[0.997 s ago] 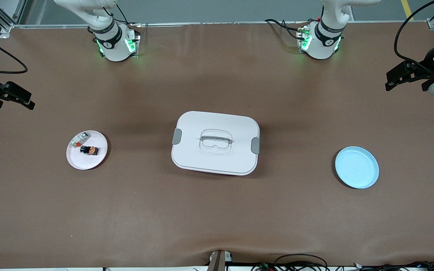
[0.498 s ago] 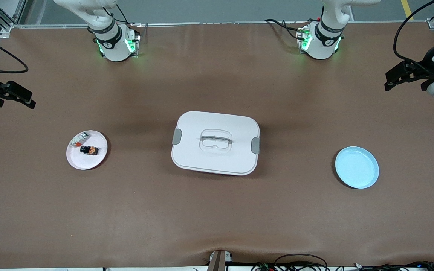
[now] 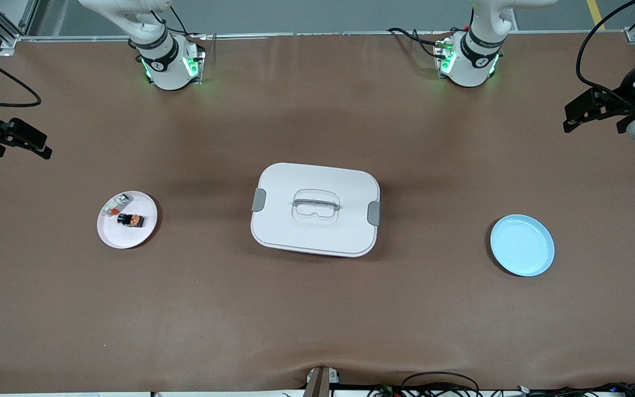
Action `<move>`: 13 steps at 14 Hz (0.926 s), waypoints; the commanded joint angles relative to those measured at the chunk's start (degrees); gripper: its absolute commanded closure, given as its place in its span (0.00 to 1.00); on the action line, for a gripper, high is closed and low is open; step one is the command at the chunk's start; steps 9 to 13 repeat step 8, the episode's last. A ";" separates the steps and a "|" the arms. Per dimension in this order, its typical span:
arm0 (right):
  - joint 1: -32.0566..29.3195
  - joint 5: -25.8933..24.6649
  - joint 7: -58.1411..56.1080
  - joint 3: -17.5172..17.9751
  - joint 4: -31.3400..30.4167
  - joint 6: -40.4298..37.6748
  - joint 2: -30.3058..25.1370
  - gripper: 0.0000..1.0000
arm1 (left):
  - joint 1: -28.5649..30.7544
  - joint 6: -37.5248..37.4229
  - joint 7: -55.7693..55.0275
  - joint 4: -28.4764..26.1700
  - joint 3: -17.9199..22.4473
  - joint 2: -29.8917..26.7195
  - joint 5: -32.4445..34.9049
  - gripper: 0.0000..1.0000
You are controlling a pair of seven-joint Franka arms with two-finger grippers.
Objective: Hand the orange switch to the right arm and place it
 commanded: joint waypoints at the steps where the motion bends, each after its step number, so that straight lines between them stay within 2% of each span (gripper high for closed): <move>1: -0.36 0.44 1.00 0.56 1.26 -0.68 0.36 0.00 | -0.16 -0.31 -0.29 0.08 -0.35 -0.10 0.89 0.00; 13: -0.28 0.44 0.91 0.65 1.26 -0.32 0.36 0.00 | -0.24 0.30 -0.29 0.17 -0.35 1.14 0.45 0.00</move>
